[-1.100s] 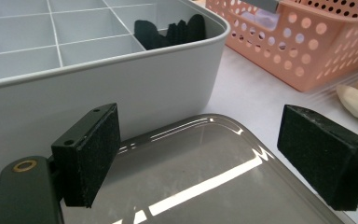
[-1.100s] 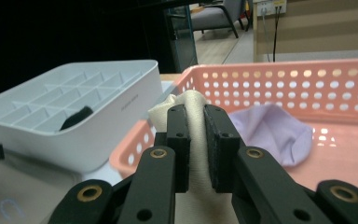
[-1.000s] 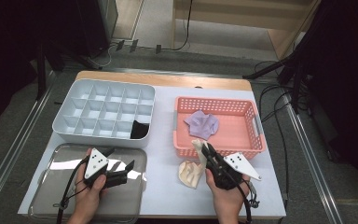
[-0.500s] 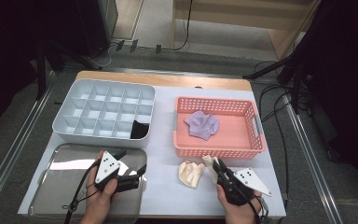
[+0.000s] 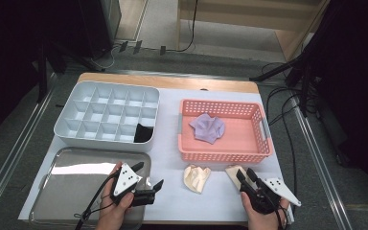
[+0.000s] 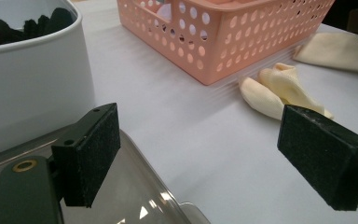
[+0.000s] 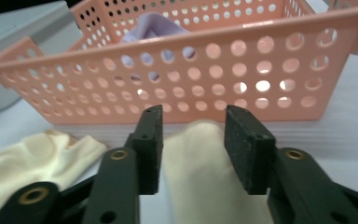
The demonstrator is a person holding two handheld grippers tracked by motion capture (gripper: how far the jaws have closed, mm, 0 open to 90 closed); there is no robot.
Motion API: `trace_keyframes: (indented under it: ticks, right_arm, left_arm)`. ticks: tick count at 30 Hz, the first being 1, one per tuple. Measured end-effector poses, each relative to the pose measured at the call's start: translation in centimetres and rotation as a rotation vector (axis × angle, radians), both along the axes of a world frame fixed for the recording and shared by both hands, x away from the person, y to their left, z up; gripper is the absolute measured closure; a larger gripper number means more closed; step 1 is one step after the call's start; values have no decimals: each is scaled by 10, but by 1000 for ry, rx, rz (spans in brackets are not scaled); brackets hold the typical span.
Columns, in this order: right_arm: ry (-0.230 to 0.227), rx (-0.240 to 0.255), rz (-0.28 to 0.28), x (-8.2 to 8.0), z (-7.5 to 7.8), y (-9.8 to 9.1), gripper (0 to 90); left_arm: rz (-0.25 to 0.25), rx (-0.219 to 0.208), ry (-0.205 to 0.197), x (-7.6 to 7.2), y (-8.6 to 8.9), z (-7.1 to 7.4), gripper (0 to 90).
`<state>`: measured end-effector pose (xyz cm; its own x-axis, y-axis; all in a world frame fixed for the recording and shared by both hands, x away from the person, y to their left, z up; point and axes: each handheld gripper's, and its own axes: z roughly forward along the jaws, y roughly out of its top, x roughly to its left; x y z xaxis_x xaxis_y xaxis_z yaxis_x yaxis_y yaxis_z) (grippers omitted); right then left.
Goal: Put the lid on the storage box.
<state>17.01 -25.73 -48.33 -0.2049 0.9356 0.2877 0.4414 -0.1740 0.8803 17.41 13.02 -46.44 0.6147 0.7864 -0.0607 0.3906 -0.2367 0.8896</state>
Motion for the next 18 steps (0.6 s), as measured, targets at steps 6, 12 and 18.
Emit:
trace_keyframes:
  ticks: [6, 12, 18]
  right_arm:
    - [-25, -1, 41, -6, 11, 15, 530]
    - [42, -18, 192, -11, 3, 65, 530]
    - [111, 17, 240, -6, -9, 83, 514]
  left_arm:
    - [-2, -8, 4, 1, 1, 1, 141]
    - [-14, -6, 11, 0, -3, 0, 141]
    - [-10, -11, 9, -1, -1, 1, 142]
